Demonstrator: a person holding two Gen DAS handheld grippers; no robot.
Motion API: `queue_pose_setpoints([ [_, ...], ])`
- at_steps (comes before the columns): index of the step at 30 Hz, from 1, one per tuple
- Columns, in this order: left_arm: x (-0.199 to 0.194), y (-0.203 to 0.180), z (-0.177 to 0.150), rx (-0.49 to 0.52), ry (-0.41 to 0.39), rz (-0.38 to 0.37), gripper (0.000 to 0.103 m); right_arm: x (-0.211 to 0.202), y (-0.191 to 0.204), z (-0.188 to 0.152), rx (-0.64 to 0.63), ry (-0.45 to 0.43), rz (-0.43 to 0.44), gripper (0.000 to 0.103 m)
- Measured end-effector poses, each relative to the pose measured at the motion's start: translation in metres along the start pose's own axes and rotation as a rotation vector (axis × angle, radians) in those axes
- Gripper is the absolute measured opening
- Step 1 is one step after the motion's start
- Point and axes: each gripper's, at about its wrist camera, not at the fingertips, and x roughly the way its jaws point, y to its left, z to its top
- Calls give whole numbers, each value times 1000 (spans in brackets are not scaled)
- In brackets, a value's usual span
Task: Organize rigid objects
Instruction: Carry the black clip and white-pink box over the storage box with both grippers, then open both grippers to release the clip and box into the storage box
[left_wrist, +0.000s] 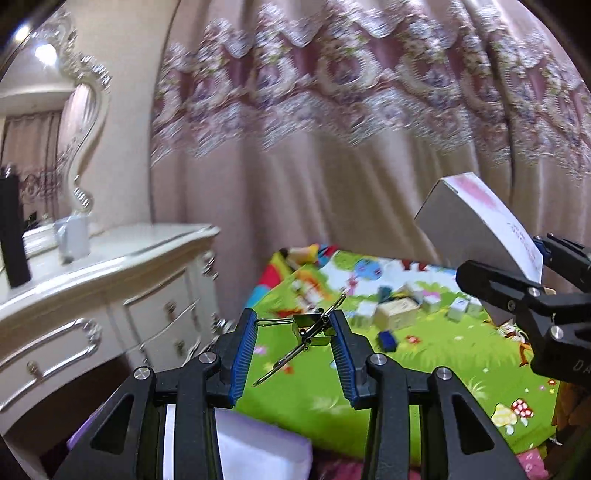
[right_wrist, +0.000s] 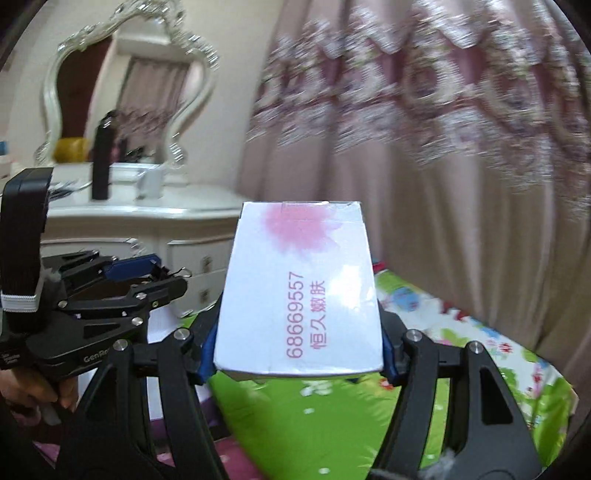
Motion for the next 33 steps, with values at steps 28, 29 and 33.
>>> queue_pose_setpoints([
  [28,31,139,-94,-251,383,184,41,114,150,-41,-280,456,425,69],
  [29,32,142,-96,-257,388,190,41,117,154,-44,-282,470,438,69],
  [33,32,151,-106,-272,405,217,41,126,172,-60,-318,508,467,69],
])
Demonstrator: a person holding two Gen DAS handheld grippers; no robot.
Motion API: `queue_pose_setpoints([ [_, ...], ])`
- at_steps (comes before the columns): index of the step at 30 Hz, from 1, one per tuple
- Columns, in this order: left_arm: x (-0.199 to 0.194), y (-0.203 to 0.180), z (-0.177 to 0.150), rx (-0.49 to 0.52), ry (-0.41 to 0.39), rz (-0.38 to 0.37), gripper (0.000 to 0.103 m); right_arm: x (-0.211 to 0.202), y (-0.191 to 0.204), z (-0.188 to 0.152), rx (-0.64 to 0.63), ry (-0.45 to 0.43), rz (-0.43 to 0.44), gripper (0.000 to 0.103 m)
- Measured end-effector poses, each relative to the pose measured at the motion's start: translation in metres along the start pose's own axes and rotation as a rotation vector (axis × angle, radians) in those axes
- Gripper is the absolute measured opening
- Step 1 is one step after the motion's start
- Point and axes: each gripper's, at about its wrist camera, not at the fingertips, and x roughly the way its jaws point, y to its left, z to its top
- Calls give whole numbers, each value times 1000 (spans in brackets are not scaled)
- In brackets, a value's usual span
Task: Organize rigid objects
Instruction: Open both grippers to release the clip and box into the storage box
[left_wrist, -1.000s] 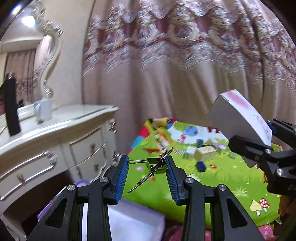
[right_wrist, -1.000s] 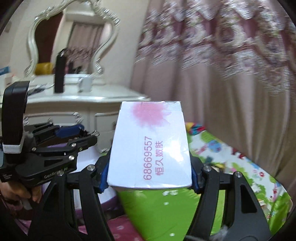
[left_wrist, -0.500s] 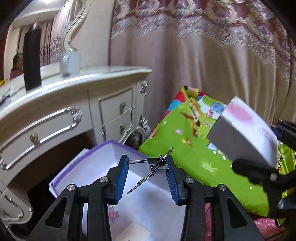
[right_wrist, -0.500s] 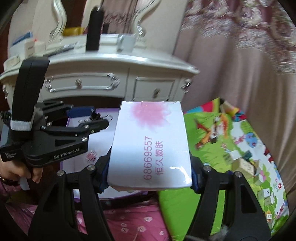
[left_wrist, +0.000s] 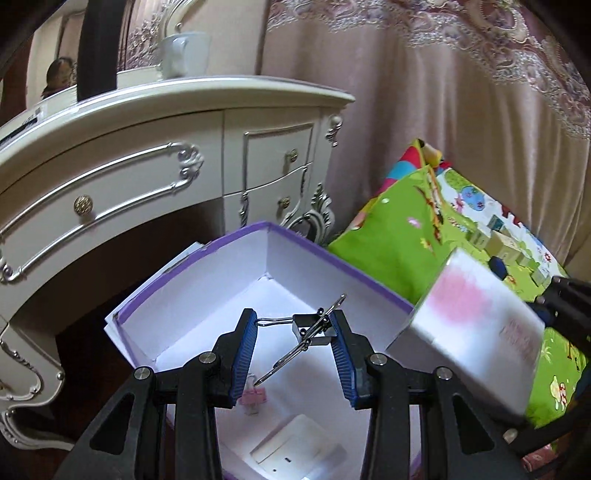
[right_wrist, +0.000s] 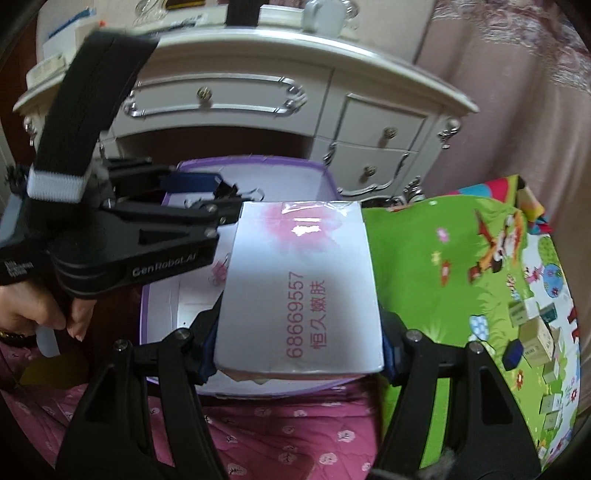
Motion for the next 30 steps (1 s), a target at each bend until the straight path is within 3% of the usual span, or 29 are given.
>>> queue_pose_setpoints([
  [10,12,10,-3,-9,30,41,45,23,7,-6,-4,7,13,69],
  [11,14,10,-2,-10,37,59,61,24,3,-7,12,3,19,69],
  [12,16,9,-1,-10,43,88,87,24,1,-7,25,-3,22,70],
  [13,17,8,-1,-8,45,110,94,24,-3,-8,43,-12,30,72],
  [16,13,3,2,16,18,175,99,21,-14,-12,91,-29,61,84],
  [19,12,-4,5,43,21,189,99,9,-30,-20,145,-58,66,85],
  [26,10,-55,11,154,28,135,99,-35,-92,-66,317,-110,-17,88],
  [28,12,-84,13,197,45,74,99,-45,-114,-91,375,-101,-60,90],
  [30,16,-125,13,261,72,-33,101,-53,-133,-120,428,-81,-122,91],
])
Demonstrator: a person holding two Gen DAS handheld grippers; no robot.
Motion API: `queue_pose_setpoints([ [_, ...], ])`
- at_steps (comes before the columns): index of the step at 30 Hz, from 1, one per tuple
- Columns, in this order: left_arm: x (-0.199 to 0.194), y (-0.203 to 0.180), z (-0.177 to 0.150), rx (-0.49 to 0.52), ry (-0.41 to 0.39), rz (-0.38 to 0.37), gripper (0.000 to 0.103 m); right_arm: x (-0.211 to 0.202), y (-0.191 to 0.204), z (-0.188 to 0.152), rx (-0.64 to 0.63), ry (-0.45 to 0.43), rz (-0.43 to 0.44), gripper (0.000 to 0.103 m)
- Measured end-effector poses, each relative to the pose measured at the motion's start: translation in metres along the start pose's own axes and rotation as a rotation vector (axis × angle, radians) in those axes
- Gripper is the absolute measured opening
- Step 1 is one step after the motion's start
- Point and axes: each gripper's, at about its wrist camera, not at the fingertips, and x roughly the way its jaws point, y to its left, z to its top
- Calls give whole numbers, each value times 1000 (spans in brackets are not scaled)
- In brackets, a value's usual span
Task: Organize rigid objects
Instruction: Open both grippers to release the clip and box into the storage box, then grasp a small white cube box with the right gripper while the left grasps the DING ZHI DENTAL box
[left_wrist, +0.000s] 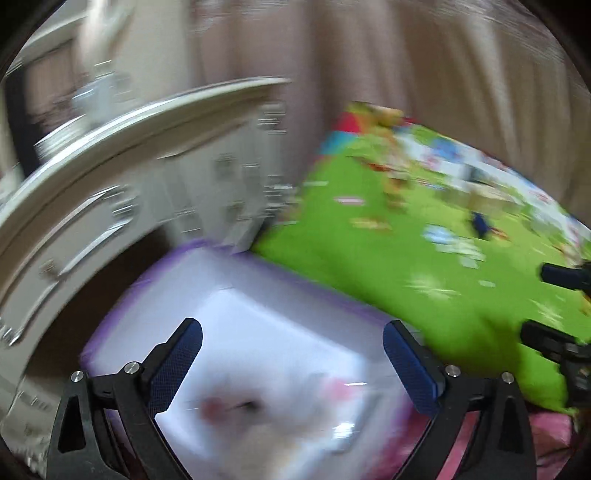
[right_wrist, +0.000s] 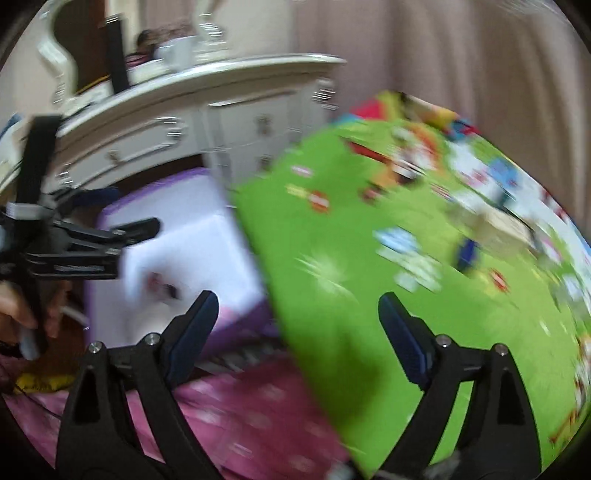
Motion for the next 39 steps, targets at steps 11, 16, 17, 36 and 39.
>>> queue_pose_setpoints([
  [11,79,-270,32,442,91,-334,102,-54,-232,-133,611,111,-350,91],
  [16,115,-340,41,483,110,-352,102,-89,-321,-183,840,81,-534,91],
  [17,121,-350,43,501,118,-346,102,-90,-338,-190,867,84,-562,91],
  [36,141,-368,53,486,118,-441,103,-44,-497,-154,823,154,-677,49],
  [39,142,-378,56,479,132,-425,103,-60,-460,-165,824,134,-610,49],
])
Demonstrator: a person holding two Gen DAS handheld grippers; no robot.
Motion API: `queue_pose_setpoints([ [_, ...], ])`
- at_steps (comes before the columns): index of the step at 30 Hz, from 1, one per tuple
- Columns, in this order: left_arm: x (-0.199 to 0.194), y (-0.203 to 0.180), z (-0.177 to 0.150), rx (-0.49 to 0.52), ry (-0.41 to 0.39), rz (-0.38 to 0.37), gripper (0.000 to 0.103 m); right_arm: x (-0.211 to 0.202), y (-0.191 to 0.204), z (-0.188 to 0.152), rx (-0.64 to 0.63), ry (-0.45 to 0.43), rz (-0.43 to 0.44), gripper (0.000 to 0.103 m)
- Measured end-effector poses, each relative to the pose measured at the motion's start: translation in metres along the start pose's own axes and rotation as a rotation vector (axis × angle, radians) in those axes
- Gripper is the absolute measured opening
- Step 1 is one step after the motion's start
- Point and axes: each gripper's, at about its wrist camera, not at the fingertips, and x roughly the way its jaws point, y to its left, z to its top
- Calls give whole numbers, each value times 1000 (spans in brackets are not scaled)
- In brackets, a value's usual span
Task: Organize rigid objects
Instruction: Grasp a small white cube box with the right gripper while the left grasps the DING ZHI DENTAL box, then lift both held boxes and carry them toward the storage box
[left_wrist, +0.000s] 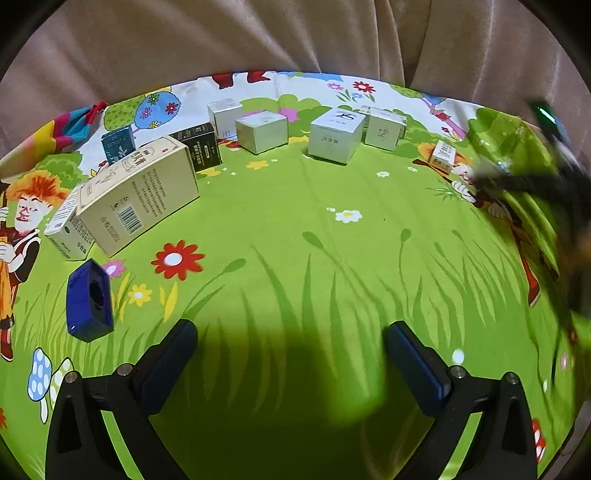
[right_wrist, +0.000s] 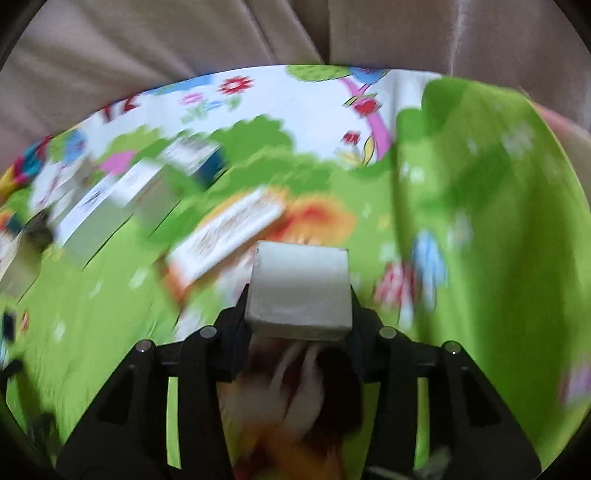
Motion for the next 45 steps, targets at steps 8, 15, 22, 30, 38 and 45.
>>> queue_pose_setpoints([
  [8,60,-105,85,203,63,-133,103,-69,5,-98,-75,-58,-1,49],
  [15,121,-170,165,252,109,-157,103,-73,3,-105,-81,-65,15,51],
  [22,105,-189,156,343,-22,-191,32,-77,1,-108,-68,-66,30,52],
  [30,28,-137,54,314,-59,-152,32,-78,2,-109,-62,-66,32,51],
  [38,-38,-26,-39,176,-81,-118,32,-77,14,-109,-121,-71,85,49],
  [45,-39,5,-39,69,-86,-169,33,-85,78,-130,-241,-63,119,49],
])
